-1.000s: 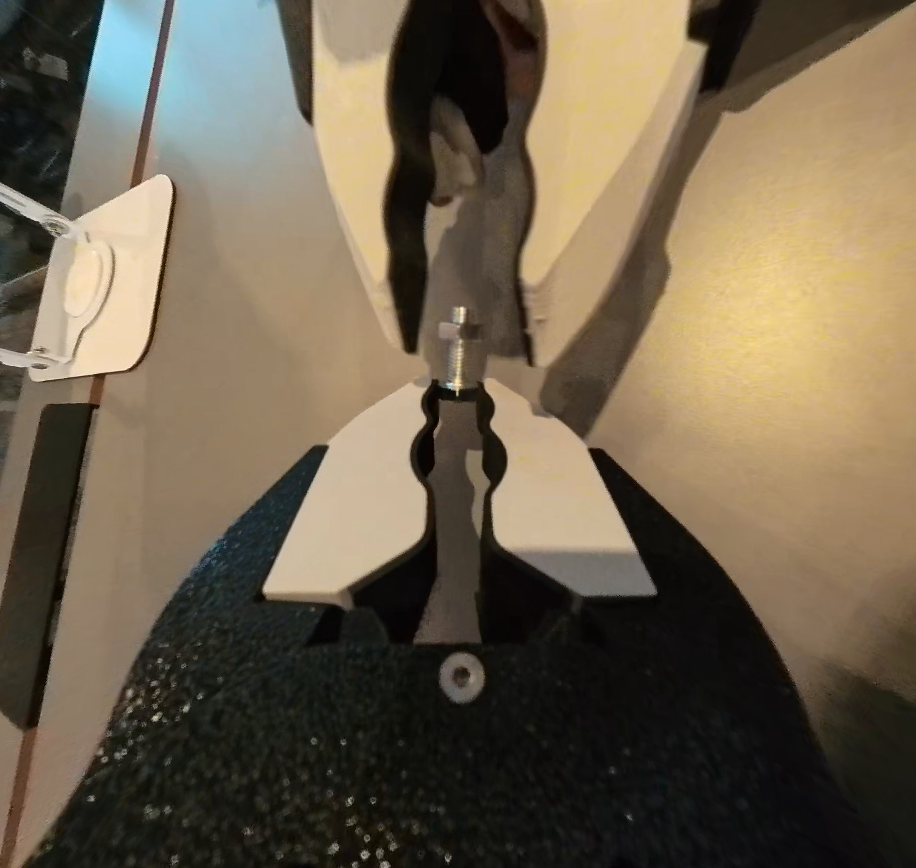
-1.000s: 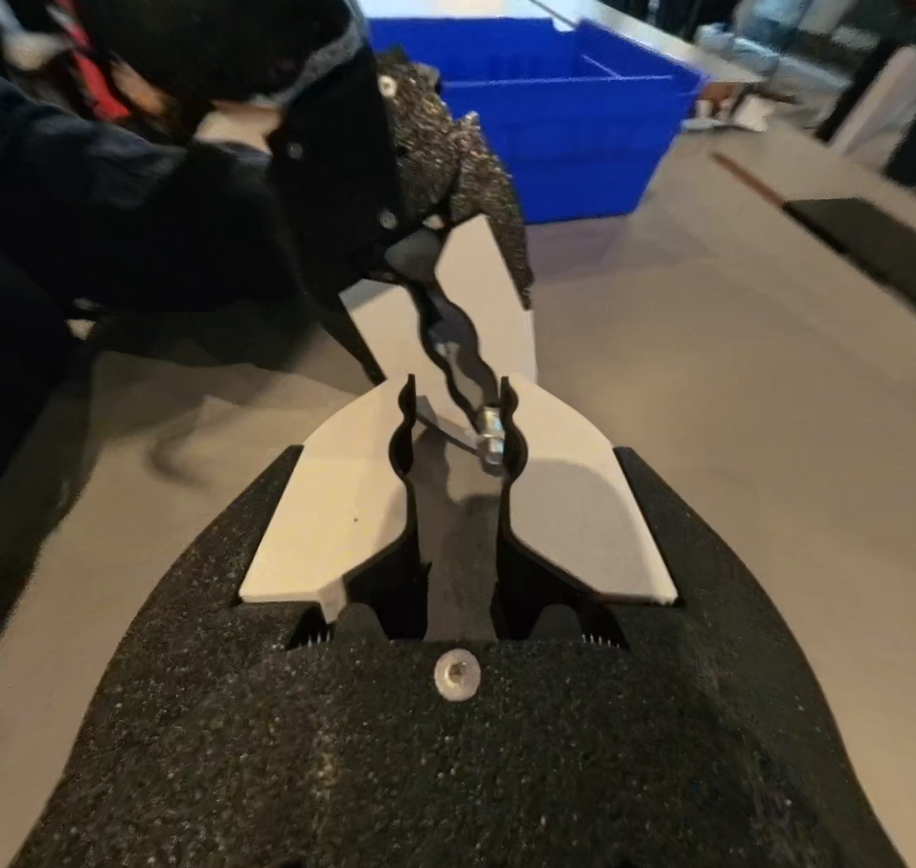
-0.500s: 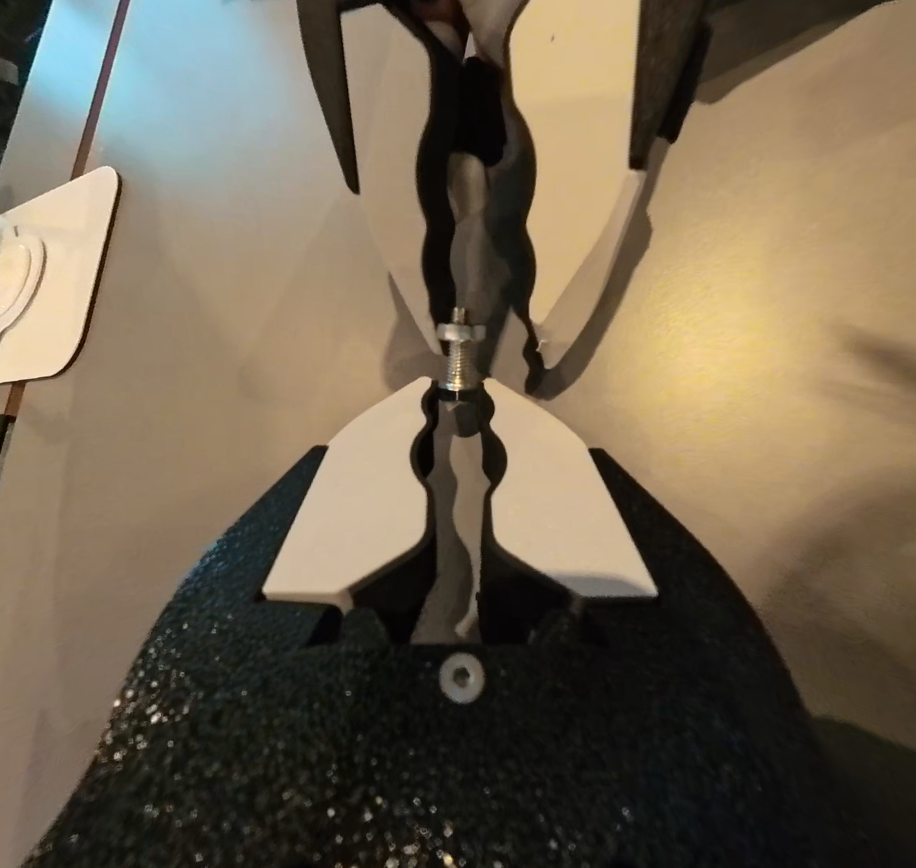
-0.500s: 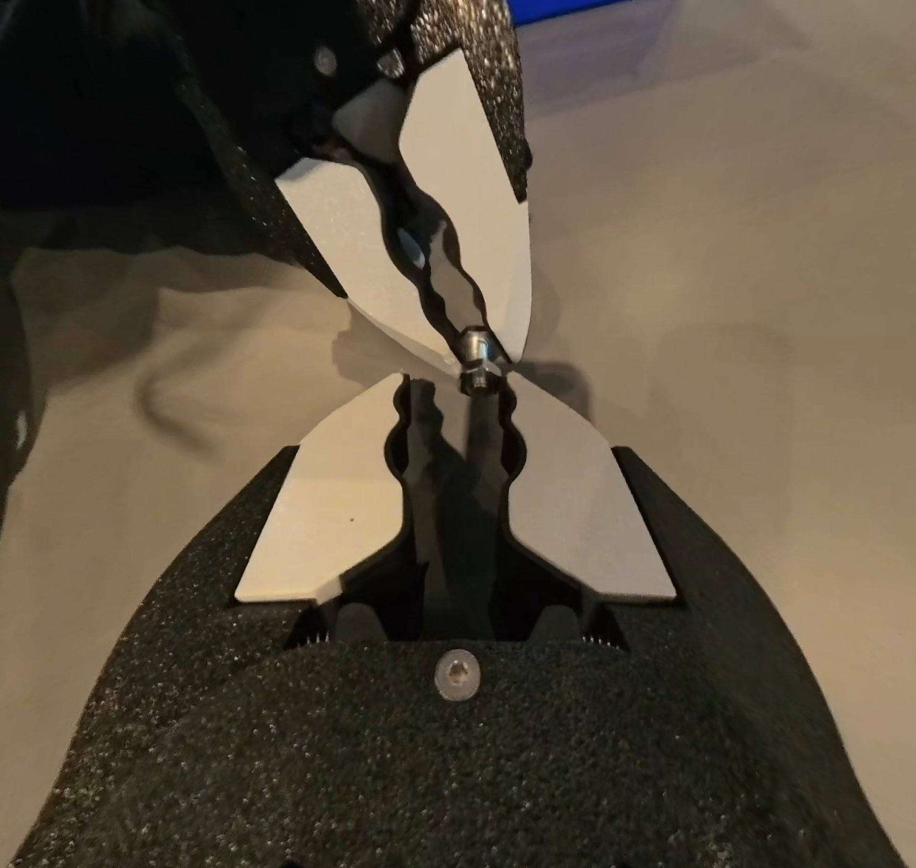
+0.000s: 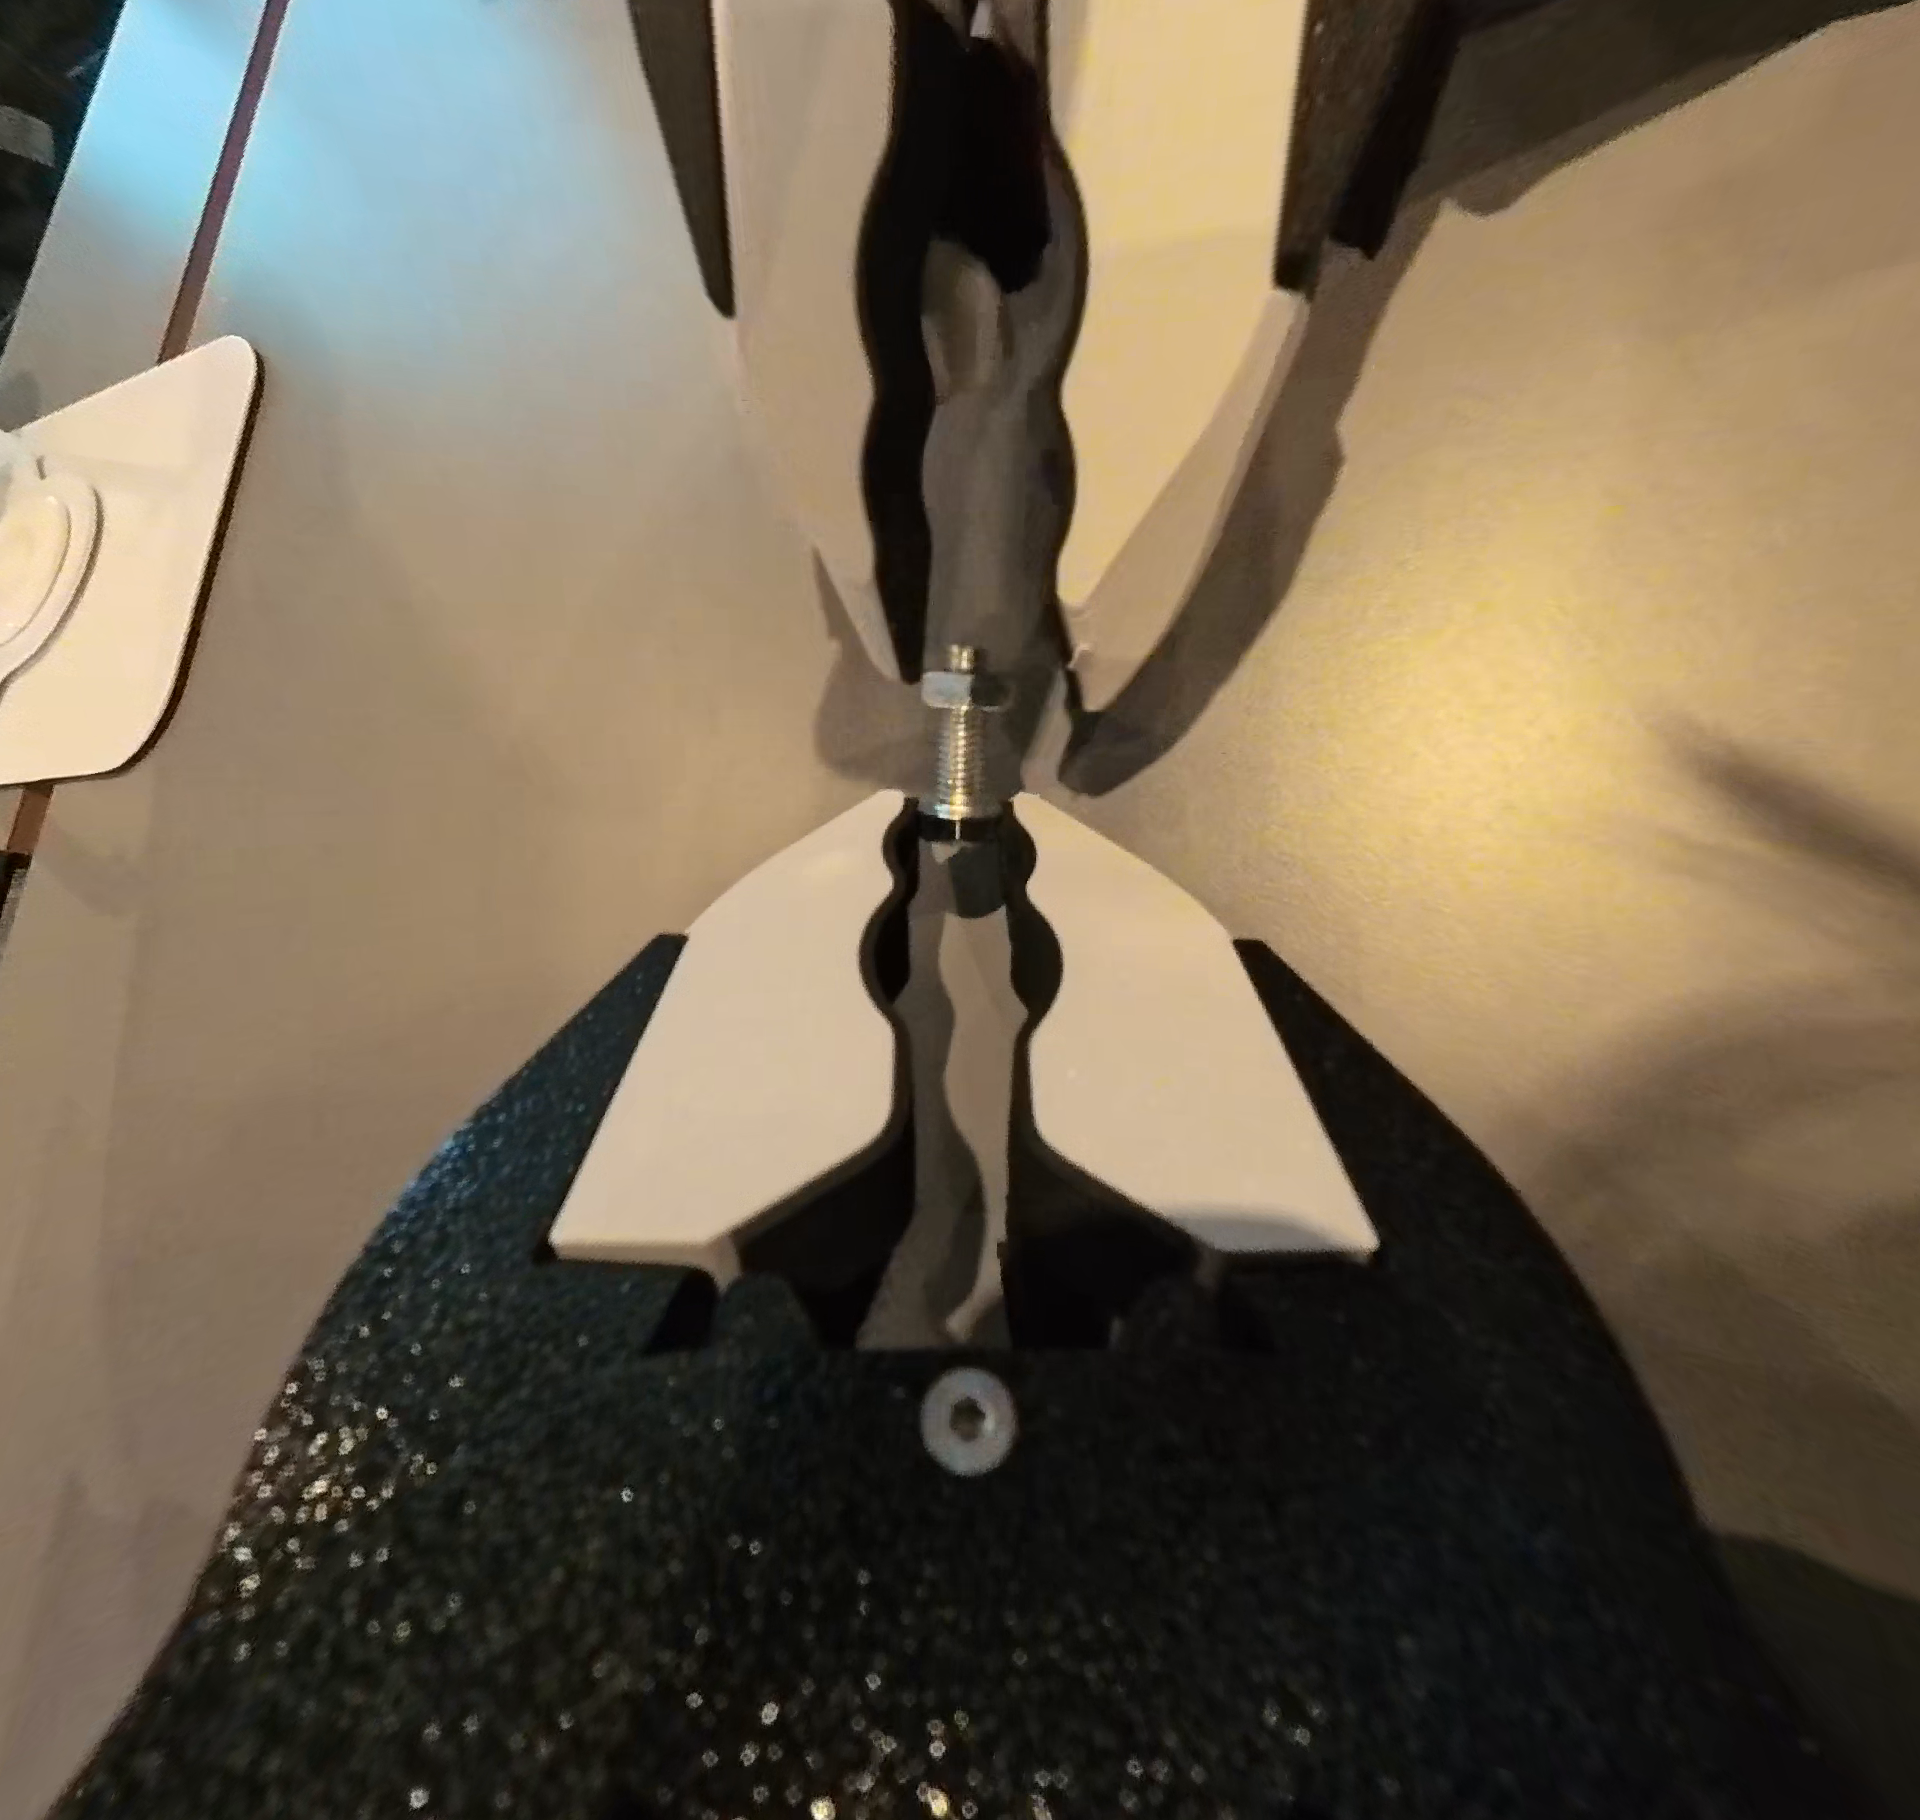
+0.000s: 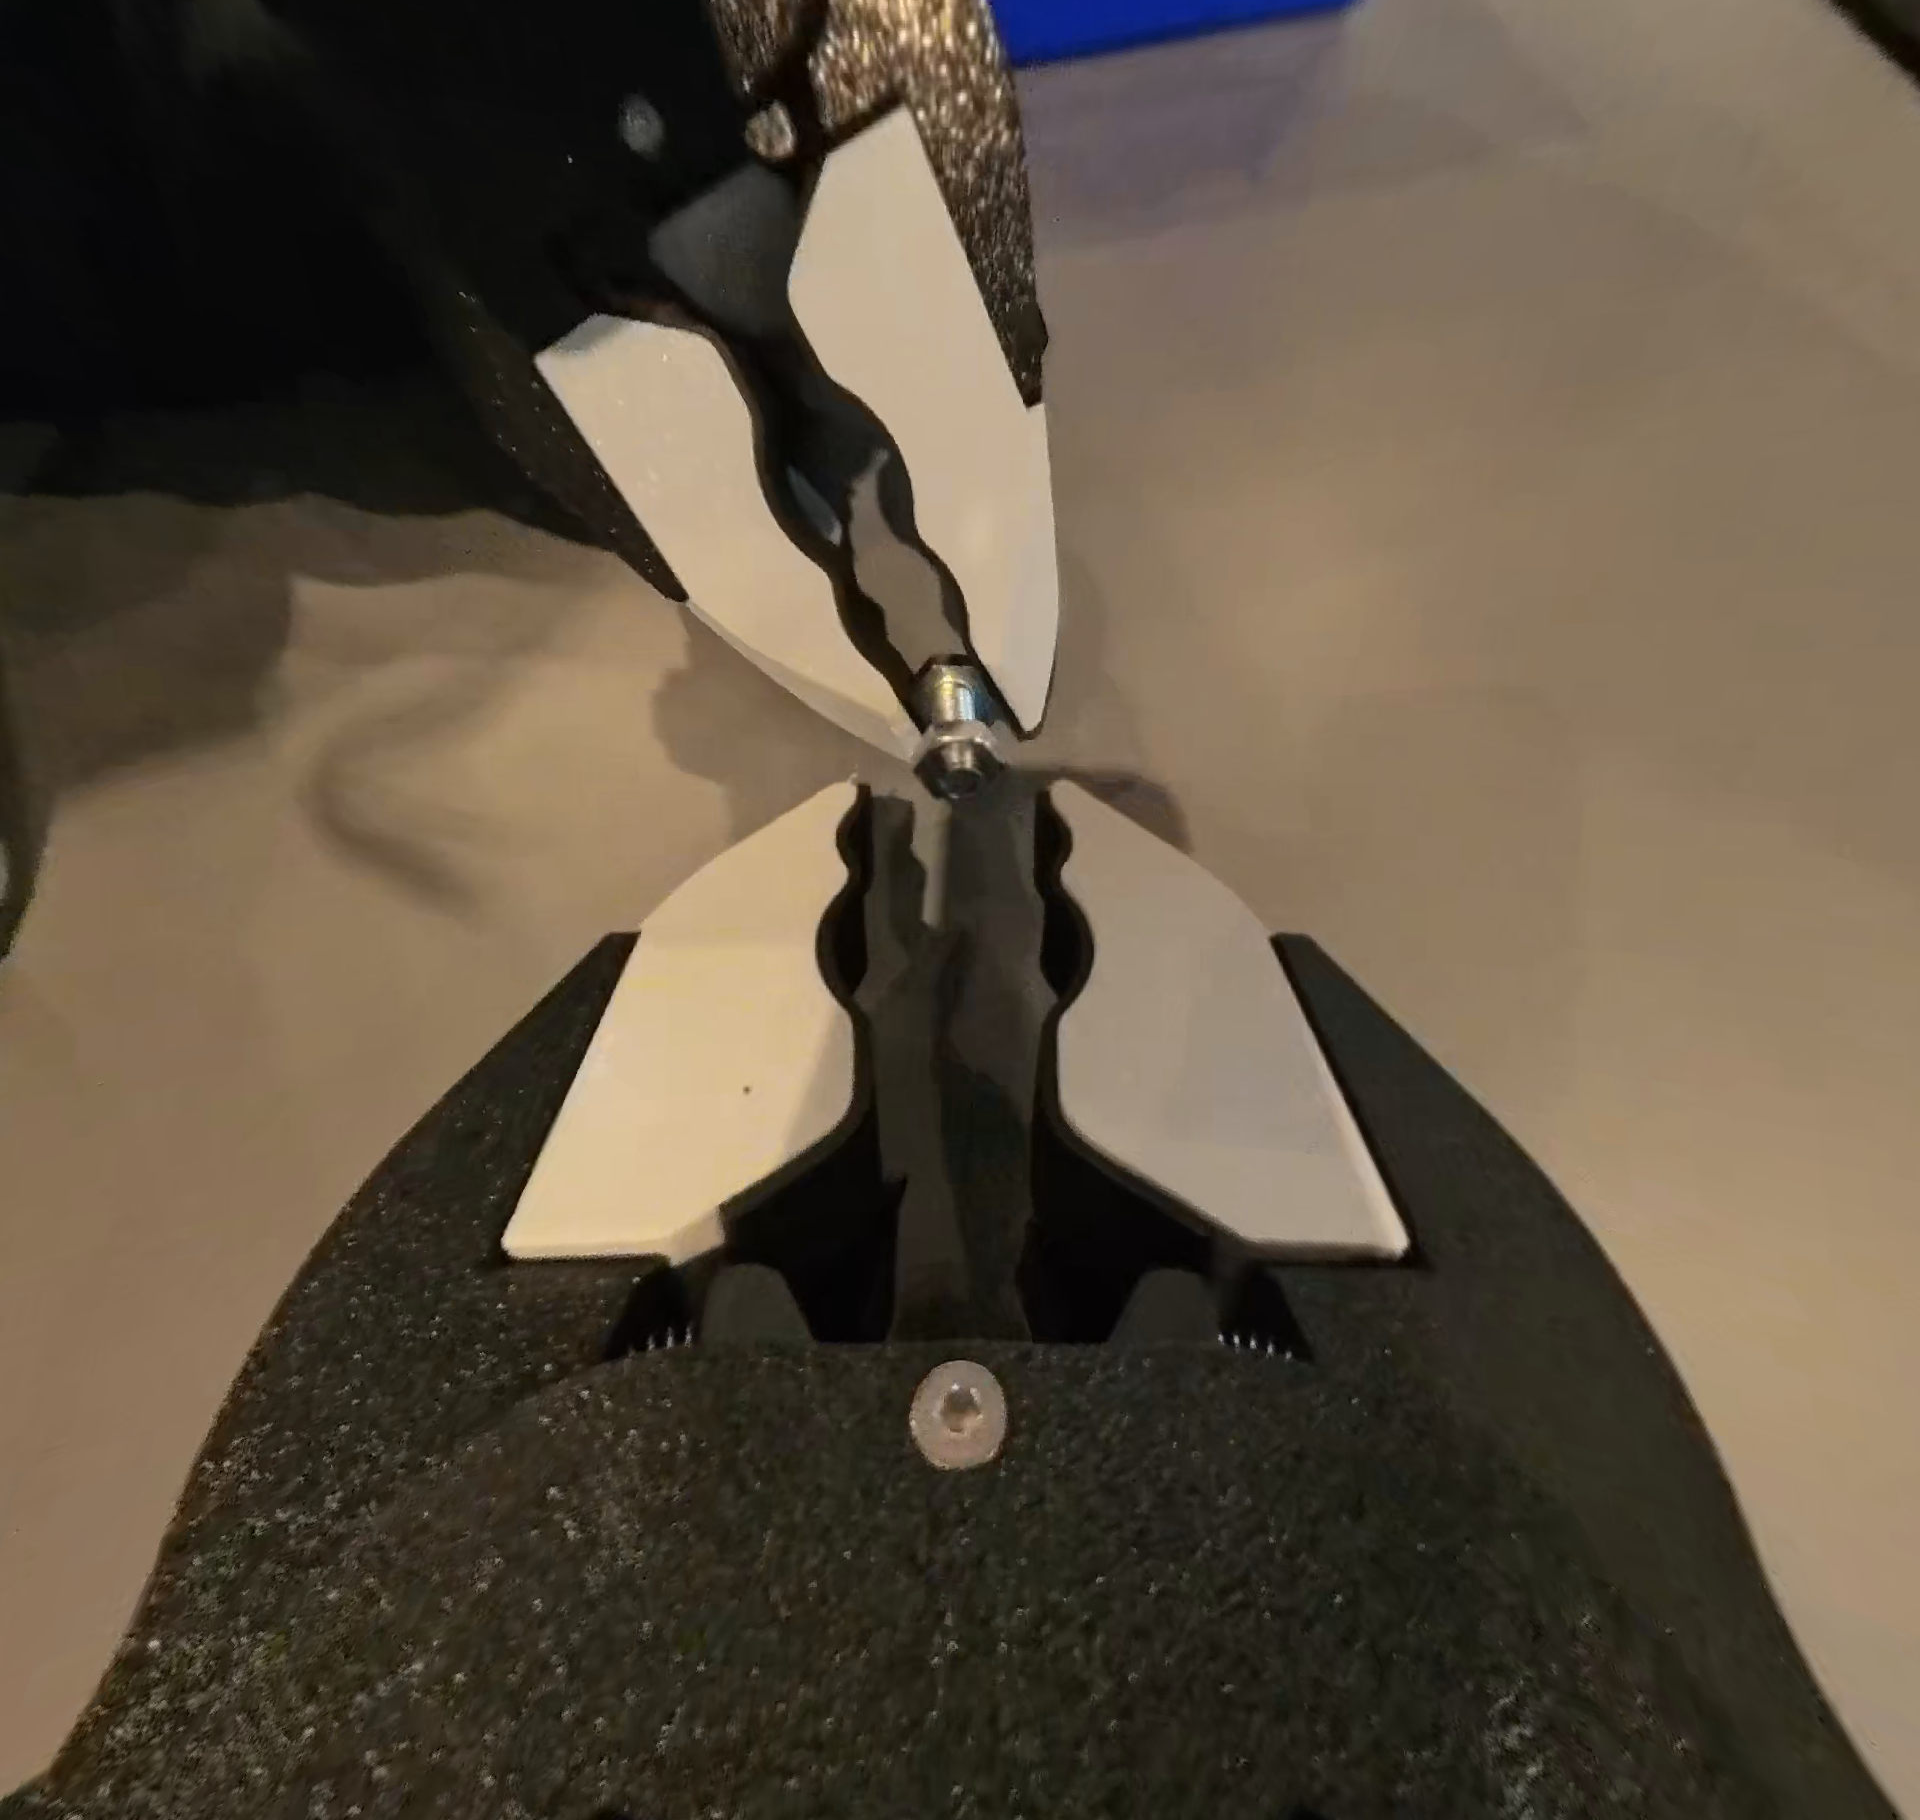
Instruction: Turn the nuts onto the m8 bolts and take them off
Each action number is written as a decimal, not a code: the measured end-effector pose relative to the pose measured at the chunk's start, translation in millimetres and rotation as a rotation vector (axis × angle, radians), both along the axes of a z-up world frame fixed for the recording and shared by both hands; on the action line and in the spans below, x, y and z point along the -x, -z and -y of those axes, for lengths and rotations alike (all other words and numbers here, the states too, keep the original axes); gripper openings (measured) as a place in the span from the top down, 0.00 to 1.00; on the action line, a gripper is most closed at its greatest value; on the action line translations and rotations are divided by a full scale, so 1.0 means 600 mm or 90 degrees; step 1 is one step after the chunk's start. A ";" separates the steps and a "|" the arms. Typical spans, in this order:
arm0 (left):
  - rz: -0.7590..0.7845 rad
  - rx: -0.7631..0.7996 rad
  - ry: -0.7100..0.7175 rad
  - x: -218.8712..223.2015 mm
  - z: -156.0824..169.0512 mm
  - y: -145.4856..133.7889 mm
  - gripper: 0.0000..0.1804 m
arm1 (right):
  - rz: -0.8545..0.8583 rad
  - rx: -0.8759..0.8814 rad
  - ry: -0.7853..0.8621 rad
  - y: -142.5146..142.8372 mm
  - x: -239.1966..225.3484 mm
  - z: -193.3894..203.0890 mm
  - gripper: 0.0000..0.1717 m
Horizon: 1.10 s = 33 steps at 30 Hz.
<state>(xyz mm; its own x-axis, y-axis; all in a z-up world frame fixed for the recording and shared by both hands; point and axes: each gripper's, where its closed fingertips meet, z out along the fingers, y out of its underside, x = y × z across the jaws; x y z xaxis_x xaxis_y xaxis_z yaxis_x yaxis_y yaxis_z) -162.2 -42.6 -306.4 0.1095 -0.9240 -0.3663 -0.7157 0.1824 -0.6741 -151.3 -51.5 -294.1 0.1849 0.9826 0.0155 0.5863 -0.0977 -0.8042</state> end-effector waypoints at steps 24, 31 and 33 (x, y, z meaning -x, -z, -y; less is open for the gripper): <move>0.001 0.007 -0.002 -0.001 0.001 0.000 0.92 | 0.023 0.037 0.007 0.015 -0.002 0.002 0.80; 0.003 0.010 -0.001 -0.002 0.002 -0.001 0.92 | -0.035 -0.054 -0.048 -0.019 0.027 0.022 0.76; 0.004 0.013 -0.002 -0.002 0.002 0.000 0.92 | -0.073 -0.074 -0.091 -0.038 0.037 0.042 0.80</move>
<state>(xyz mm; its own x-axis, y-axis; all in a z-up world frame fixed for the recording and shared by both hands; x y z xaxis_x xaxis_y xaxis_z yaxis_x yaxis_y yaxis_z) -161.1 -43.7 -306.2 0.1147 -0.9307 -0.3472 -0.7125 0.1665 -0.6817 -173.5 -76.5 -271.1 0.0507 0.9919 0.1166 0.4916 0.0769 -0.8674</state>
